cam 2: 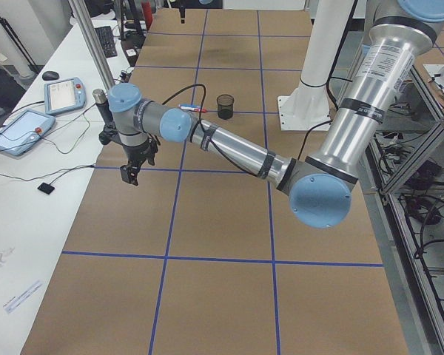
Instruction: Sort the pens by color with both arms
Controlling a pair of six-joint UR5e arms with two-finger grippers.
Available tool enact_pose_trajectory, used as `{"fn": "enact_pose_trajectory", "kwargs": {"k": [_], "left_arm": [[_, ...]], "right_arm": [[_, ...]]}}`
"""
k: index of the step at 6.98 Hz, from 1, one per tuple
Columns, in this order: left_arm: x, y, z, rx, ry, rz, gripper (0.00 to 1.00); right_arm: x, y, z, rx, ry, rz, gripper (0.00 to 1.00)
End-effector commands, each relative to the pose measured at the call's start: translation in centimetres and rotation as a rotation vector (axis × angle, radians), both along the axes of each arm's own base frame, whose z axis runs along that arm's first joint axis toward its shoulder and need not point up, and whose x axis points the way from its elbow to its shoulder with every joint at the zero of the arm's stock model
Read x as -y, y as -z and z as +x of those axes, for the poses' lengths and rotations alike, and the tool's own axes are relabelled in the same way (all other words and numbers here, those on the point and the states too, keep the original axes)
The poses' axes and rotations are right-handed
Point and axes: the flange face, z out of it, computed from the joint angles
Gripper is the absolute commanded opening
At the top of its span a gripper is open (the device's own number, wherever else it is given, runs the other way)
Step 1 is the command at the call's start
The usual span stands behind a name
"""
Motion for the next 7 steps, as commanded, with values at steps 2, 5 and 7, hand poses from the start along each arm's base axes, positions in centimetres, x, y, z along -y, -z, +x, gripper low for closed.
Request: {"fn": "enact_pose_trajectory", "kwargs": {"k": [2,5,7], "left_arm": [[-4.7,-6.5,-7.9,-0.036,0.061,-0.030,0.99],[-8.8,-7.6,-9.5,-0.034,0.095,-0.048,0.99],[-9.0,-7.8,-9.7,-0.033,0.098,-0.050,0.99]], "right_arm": [[-5.1,-3.3,5.7,0.038,-0.019,0.004,0.99],[-9.3,-5.7,7.7,0.035,-0.044,-0.017,0.99],[-10.6,-7.2,8.1,0.022,-0.045,-0.034,0.99]]}}
